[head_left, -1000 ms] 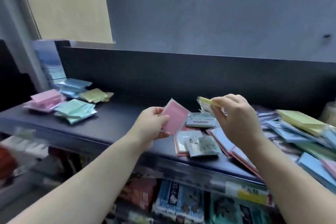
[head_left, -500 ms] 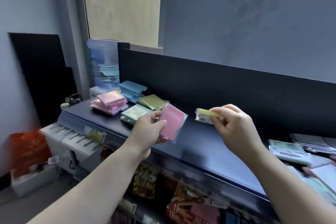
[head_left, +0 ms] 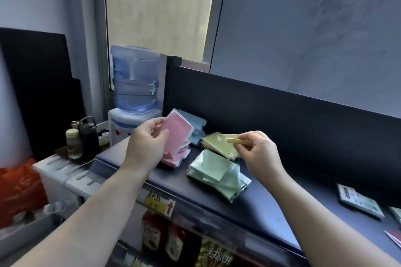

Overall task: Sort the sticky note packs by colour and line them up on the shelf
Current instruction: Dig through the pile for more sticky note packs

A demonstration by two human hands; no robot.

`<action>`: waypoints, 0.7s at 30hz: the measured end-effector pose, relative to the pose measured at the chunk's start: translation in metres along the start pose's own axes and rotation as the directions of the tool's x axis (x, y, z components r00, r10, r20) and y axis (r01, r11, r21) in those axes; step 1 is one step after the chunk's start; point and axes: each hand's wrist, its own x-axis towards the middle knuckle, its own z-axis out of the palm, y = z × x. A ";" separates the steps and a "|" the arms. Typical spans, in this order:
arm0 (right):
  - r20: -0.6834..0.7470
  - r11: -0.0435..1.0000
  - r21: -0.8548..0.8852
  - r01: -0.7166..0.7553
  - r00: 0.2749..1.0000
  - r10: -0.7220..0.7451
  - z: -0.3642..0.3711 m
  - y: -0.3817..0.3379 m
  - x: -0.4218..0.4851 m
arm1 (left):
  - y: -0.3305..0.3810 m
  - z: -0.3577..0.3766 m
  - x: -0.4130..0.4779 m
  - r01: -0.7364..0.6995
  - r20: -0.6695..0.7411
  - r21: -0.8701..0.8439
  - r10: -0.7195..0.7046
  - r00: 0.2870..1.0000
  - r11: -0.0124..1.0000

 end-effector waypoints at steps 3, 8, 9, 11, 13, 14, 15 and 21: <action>-0.023 1.000 -0.021 -0.002 1.000 0.002 0.017 -0.005 0.016 | -0.002 -0.010 0.031 -0.060 -0.070 0.122 0.069 0.995 0.991; 0.167 0.964 -0.261 -0.052 0.981 0.098 0.038 0.005 0.031 | -0.018 -0.013 0.060 -0.025 0.035 0.596 0.005 0.999 0.803; 0.244 0.939 -0.341 -0.051 0.960 0.140 0.041 0.007 0.031 | -0.022 -0.012 0.061 -0.025 0.058 0.660 -0.018 0.998 0.751; 0.291 0.919 -0.388 -0.068 0.937 0.193 0.041 0.008 0.030 | -0.025 -0.012 0.062 -0.037 0.079 0.755 -0.034 0.996 0.654; 0.276 0.921 -0.381 -0.078 0.941 0.194 0.039 0.006 0.030 | -0.024 -0.010 0.062 -0.061 0.089 0.818 -0.021 0.996 0.572; 0.273 0.922 -0.380 -0.078 0.943 0.192 0.038 0.005 0.030 | -0.022 -0.008 0.061 -0.077 0.095 0.834 -0.005 0.995 0.547; 0.270 0.924 -0.373 -0.077 0.944 0.187 0.037 0.003 0.029 | -0.019 -0.006 0.059 -0.098 0.102 0.837 0.022 0.995 0.538; 0.239 0.948 -0.301 -0.105 0.954 0.182 0.015 0.000 0.016 | 0.003 0.031 0.039 -0.318 0.252 0.740 0.194 0.948 0.593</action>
